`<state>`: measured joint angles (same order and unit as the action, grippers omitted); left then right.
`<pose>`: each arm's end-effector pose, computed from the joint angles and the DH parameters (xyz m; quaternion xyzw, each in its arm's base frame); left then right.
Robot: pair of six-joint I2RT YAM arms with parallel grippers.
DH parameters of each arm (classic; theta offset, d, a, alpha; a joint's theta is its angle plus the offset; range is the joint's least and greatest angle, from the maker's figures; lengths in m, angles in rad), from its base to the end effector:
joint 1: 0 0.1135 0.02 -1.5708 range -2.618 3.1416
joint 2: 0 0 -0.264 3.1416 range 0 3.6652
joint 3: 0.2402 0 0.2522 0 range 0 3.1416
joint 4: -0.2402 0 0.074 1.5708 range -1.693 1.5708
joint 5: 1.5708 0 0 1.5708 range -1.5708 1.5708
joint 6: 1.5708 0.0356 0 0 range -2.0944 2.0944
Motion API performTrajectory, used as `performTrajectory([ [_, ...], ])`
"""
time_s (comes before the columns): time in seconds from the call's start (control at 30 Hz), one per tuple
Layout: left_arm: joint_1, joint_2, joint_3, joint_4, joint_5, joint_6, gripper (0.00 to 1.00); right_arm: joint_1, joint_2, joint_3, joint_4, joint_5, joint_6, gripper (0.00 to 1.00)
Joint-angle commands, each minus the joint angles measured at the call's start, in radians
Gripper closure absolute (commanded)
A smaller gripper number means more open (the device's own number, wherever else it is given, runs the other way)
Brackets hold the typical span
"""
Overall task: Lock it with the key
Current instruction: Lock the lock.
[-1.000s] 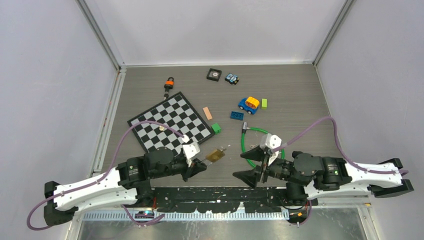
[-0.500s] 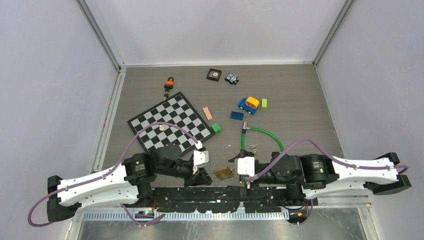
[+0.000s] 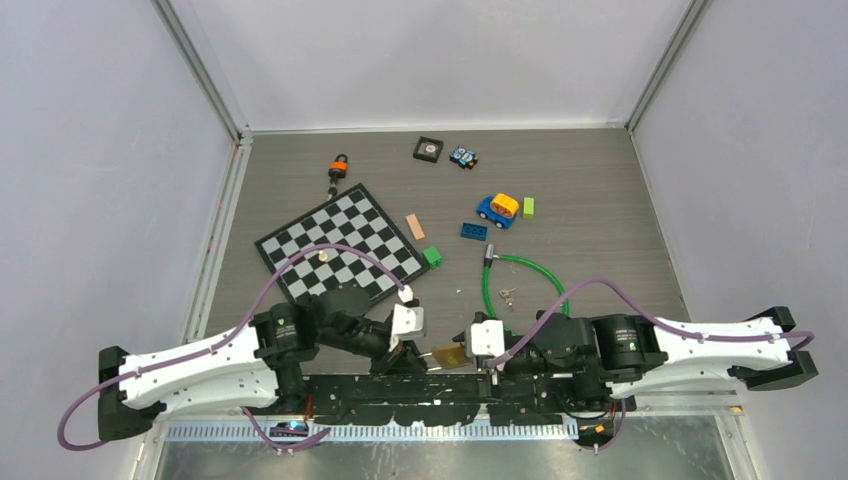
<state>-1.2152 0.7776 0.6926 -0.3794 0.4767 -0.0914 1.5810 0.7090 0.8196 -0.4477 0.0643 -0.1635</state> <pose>0.0458 -0.1702 0.2904 0.5455 0.6336 -0.4698 0.2833 0.0007 0.1598 0.3358 -0.6124 0.5386 0.3564 0.4560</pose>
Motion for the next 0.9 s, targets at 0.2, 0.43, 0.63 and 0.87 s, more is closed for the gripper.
performTrajectory([
  [0.2, 0.0, -0.035, 0.063, 0.165, 0.072, 0.036, 1.0, -0.002, -0.028, -0.061, 0.133, -0.022, 0.081, 0.38],
  [0.43, 0.0, -0.014, 0.064, 0.165, 0.099, 0.041, 1.0, -0.002, -0.023, -0.068, 0.191, -0.005, 0.088, 0.79],
  [0.63, 0.0, -0.037, 0.04, 0.19, 0.033, 0.029, 0.68, -0.004, -0.003, -0.067, 0.208, 0.021, 0.102, 0.99],
  [0.87, 0.0, -0.123, -0.043, 0.318, -0.076, -0.019, 0.3, -0.002, -0.089, -0.11, 0.343, 0.088, 0.139, 0.99],
])
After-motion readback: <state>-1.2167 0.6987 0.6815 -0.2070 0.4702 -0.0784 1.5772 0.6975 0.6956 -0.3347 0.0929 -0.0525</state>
